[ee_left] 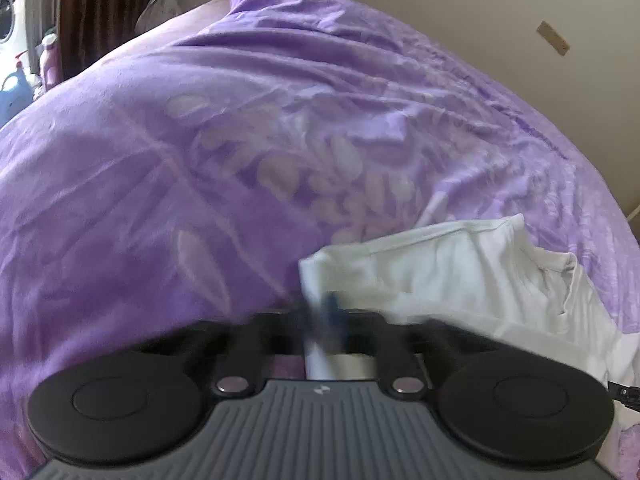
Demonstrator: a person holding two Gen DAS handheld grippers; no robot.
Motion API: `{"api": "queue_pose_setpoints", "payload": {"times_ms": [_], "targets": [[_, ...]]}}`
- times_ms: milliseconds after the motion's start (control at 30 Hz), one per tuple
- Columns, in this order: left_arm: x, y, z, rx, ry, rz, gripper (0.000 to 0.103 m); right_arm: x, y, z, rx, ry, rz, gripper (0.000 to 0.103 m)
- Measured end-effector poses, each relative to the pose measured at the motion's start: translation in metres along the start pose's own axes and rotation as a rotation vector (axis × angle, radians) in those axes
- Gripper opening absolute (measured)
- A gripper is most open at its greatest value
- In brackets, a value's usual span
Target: Fold small clothes
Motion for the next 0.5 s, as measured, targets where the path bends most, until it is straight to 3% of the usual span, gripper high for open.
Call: {"api": "queue_pose_setpoints", "payload": {"times_ms": [33, 133, 233, 300, 333, 367, 400, 500], "targets": [[-0.007, -0.005, -0.003, 0.009, 0.013, -0.032, 0.003, 0.001, 0.003, 0.001, 0.0, -0.015, -0.005, 0.0], [-0.037, -0.02, -0.027, 0.188, 0.02, -0.119, 0.003, -0.023, 0.003, 0.019, -0.085, -0.066, -0.124, 0.0], [-0.04, -0.028, -0.039, 0.319, -0.033, -0.116, 0.003, -0.049, -0.003, 0.035, -0.176, -0.041, -0.215, 0.0], [-0.02, -0.026, -0.031, 0.336, -0.082, -0.044, 0.005, -0.049, -0.008, 0.031, -0.192, 0.014, -0.232, 0.0], [-0.012, -0.025, -0.024, 0.331, -0.137, -0.035, 0.004, -0.044, -0.009, 0.026, -0.18, 0.032, -0.217, 0.0], [-0.008, -0.024, -0.01, 0.302, -0.249, -0.054, 0.005, -0.036, -0.008, 0.021, -0.166, 0.058, -0.194, 0.0], [-0.008, -0.023, 0.0, 0.269, -0.28, -0.051, 0.006, -0.027, -0.004, 0.017, -0.16, 0.078, -0.164, 0.0], [-0.021, -0.014, 0.017, 0.203, -0.232, -0.023, 0.006, -0.018, 0.006, 0.014, -0.173, 0.12, -0.124, 0.003]]}}
Point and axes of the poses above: each gripper's, at about its wrist camera, not at the fingertips, and x roughly the way its jaws point, z to its left, y to its underside, the point moved 7 cm from there along x, roughly the way its jaws point, and after that the axes turned 2 degrees about y, right-handed, at the moved point
